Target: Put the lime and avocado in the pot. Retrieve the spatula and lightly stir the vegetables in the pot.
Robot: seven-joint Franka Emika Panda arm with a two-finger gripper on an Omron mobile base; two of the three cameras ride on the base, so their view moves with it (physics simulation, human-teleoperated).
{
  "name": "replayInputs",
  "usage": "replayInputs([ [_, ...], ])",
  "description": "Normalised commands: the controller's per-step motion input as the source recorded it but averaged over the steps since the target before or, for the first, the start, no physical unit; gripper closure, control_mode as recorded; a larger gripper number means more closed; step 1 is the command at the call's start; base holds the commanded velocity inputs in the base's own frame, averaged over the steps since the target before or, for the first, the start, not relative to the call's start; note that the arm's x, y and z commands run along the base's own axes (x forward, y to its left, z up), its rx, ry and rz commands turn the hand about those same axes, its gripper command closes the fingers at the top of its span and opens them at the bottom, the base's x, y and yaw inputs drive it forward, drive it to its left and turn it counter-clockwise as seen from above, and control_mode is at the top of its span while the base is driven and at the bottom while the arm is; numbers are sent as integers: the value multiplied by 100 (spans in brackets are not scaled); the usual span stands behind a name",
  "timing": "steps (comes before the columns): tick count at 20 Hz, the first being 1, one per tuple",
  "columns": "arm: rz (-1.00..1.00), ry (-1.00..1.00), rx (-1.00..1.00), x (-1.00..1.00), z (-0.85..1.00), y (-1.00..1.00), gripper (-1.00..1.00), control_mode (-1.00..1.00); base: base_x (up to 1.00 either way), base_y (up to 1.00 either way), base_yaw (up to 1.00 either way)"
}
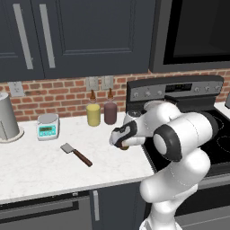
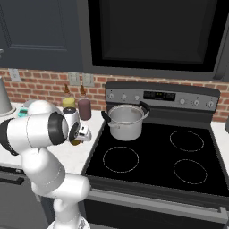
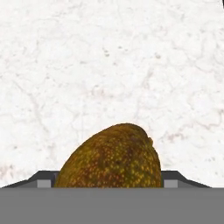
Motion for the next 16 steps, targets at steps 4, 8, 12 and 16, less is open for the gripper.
replayInputs([
  [4, 0, 0, 0, -15, 1, 0, 100, -100, 0, 0, 0],
  [8, 0, -14, 0, -56, 73, 0, 100, -100, 0, 0, 0],
  [12, 0, -16, 0, -77, 100, -8, 100, -100, 0, 0, 0],
  [16, 0, -16, 0, -76, 100, -6, 100, -100, 0, 0, 0],
])
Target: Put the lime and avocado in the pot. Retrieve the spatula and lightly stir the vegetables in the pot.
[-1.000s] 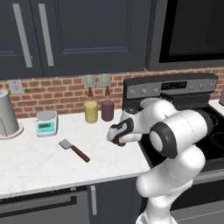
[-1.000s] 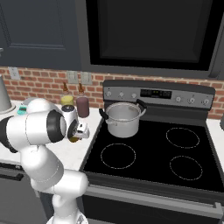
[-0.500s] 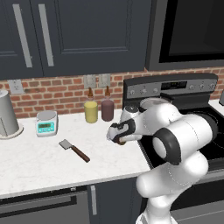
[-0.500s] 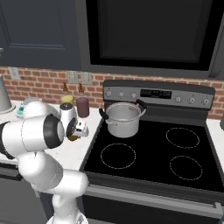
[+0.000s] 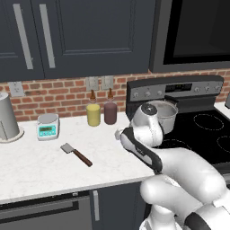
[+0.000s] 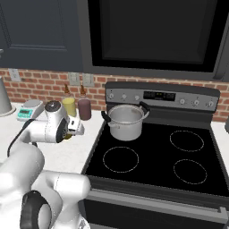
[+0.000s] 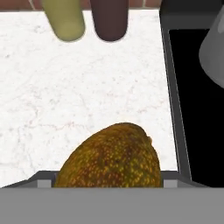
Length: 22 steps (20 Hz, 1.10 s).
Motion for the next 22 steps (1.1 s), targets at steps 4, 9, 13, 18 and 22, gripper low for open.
replayInputs([
  [4, 0, -14, 0, -70, 100, -10, 100, -100, 0, 0, 0],
  [9, 0, -4, 0, -56, 100, -20, 100, -100, 0, 0, 0],
  [13, 0, -3, 0, -49, 100, -32, 100, -100, 0, 0, 0],
  [18, 0, 3, 0, -21, 100, -18, 100, -100, 0, 0, 0],
  [22, -5, 10, 0, -13, 100, -35, 100, -100, 0, 0, 0],
])
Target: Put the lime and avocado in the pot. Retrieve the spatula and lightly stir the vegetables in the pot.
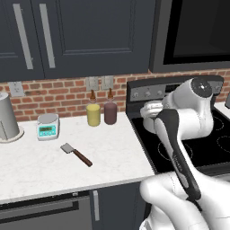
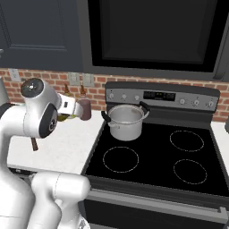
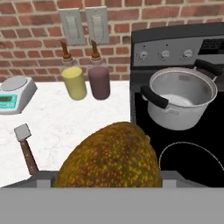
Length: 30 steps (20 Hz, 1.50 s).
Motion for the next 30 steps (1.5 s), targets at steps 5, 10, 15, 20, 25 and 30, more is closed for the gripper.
replayInputs([
  [5, -1, 0, 0, -4, 78, -67, 100, -100, 0, 0, 0],
  [10, 0, 1, 1, 9, 10, -80, 100, -100, 0, 0, 0],
  [15, 4, -2, 0, 22, -23, -53, 100, -100, 0, 0, 0],
  [20, 9, -13, 0, 27, -34, -42, 100, -100, 0, 0, 0],
  [25, 7, 1, 1, 58, -22, -22, 100, -100, 0, 0, 0],
  [30, 9, 0, 6, 63, -25, -14, 100, -100, 0, 0, 0],
])
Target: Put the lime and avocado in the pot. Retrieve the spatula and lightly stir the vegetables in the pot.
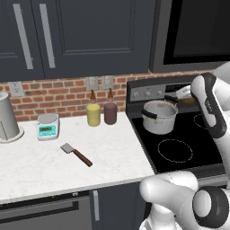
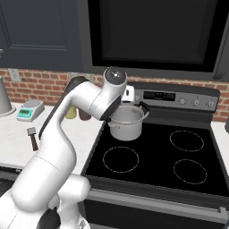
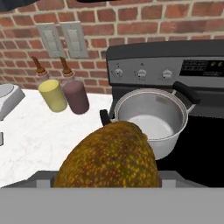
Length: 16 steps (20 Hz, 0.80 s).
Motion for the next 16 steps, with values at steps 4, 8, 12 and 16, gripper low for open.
replayInputs([
  [4, 6, 0, 4, 56, -37, -6, 100, -100, 0, 0, 0],
  [8, 2, 0, 0, 46, -45, 0, 100, -100, 0, 0, 0],
  [12, 0, 0, 0, 35, -46, 0, 100, -100, 0, 0, 0],
  [16, 0, 1, 0, 49, -26, 0, 100, -100, 0, 0, 0],
])
